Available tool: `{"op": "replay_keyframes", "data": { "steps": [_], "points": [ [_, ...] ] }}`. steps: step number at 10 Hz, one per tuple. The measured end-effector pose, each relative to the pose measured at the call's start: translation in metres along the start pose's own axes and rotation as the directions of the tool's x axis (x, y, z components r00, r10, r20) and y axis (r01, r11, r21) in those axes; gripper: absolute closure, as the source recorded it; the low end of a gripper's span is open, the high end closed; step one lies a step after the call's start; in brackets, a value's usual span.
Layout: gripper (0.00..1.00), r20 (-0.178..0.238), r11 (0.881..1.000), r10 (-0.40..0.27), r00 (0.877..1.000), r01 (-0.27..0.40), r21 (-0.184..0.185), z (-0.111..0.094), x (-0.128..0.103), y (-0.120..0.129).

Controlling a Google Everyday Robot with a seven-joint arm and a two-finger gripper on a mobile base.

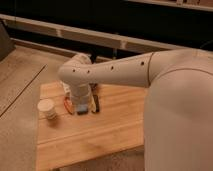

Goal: Wipe the white sponge on the table

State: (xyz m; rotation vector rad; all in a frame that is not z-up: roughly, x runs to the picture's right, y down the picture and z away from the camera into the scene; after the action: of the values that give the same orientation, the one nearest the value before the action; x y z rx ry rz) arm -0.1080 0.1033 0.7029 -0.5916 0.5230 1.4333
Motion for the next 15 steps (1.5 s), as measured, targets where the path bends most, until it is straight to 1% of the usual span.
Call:
{"op": "replay_keyframes", "data": {
  "steps": [7,8,9,10,11,12,13,14,15],
  "points": [
    [0.35,0.001,1.000,-0.001,1.000,0.001,0.001,0.000,0.000,0.000],
    [0.35,0.003,1.000,0.000,1.000,0.000,0.004,0.000,-0.001,0.000],
    [0.35,0.020,1.000,0.002,1.000,-0.002,0.004,-0.002,-0.010,0.002],
    [0.35,0.067,1.000,-0.002,0.998,0.002,-0.003,-0.006,-0.030,0.006],
    [0.35,0.129,1.000,-0.016,0.991,0.019,-0.021,-0.012,-0.048,0.014],
    [0.35,0.222,0.998,-0.037,0.974,0.047,-0.038,-0.024,-0.071,0.018],
    [0.35,0.313,0.994,-0.066,0.948,0.088,-0.057,-0.038,-0.087,0.022],
    [0.35,0.393,0.988,-0.098,0.914,0.136,-0.071,-0.051,-0.097,0.028],
    [0.35,0.438,0.983,-0.119,0.891,0.169,-0.077,-0.059,-0.100,0.031]
  ]
}}
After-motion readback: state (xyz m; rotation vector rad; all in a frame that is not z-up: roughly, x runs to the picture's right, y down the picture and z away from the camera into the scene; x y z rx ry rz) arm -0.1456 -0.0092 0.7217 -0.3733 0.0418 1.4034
